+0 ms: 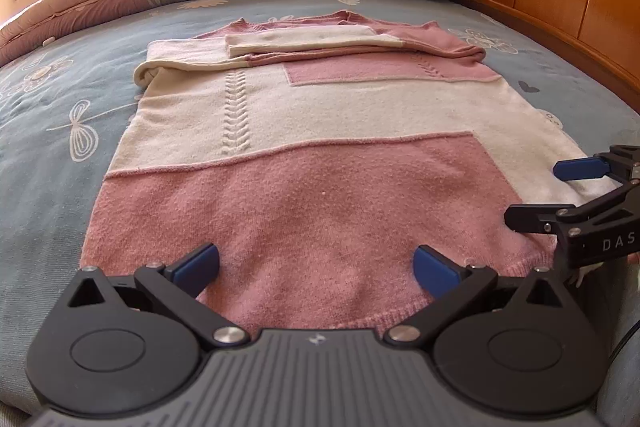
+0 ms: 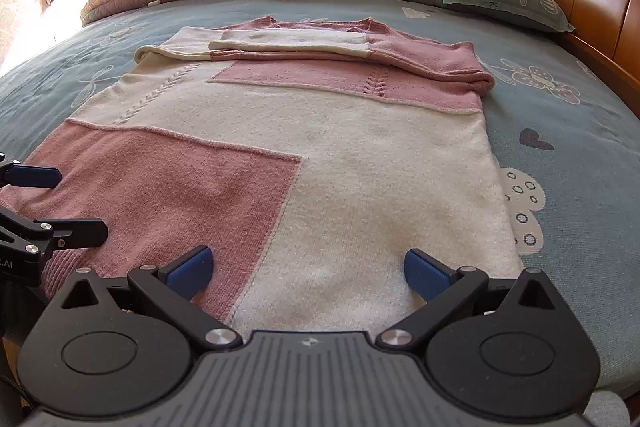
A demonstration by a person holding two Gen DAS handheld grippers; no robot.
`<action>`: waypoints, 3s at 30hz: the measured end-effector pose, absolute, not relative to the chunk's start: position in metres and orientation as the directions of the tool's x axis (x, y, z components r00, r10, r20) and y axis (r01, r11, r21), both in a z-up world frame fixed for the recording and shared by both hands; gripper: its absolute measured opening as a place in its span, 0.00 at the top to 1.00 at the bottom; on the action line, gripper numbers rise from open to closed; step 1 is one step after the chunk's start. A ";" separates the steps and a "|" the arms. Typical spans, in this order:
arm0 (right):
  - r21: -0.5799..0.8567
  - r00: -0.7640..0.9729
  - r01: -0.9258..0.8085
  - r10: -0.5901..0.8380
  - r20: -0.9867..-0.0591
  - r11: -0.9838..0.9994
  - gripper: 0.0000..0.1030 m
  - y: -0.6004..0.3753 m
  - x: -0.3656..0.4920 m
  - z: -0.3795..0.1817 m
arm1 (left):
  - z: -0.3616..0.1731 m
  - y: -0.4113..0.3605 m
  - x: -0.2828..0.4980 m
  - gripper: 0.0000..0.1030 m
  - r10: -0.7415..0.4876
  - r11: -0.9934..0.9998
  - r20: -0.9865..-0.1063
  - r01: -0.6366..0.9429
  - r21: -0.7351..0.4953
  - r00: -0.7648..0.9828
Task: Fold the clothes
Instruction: 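Move both open grippers to the pink ribbed hem of the sweater, then grasp the ribbed hem with the left gripper while the right gripper grasps it too, then lift the hem with both grippers and fold it toward the collar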
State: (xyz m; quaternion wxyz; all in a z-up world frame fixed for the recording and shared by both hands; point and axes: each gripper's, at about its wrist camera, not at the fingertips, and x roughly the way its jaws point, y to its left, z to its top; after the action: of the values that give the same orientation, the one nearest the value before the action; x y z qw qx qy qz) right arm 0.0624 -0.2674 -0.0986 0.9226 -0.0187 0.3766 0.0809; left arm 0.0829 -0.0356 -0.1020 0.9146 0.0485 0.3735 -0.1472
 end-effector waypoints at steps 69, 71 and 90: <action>-0.349 0.699 -0.528 0.164 -0.696 0.774 0.00 -0.220 0.023 -0.067 | -0.084 -0.084 0.065 0.00 -0.296 0.676 -0.711 0.666 0.316 0.638; -0.356 0.700 -0.536 0.166 -0.695 0.765 0.00 -0.214 0.024 -0.070 | -0.079 -0.083 0.068 0.00 -0.297 0.685 -0.698 0.655 0.319 0.651; -0.557 0.876 -0.347 0.049 -0.479 0.754 0.00 -0.196 0.020 -0.082 | -0.095 -0.081 0.068 0.01 -0.336 0.703 -0.732 0.675 0.225 0.593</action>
State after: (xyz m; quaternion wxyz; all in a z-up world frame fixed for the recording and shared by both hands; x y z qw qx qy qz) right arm 0.0204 -0.1961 -0.0817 0.9095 -0.3330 0.2236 0.1090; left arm 0.0680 -0.0812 -0.0951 0.8571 0.2486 0.3415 -0.2948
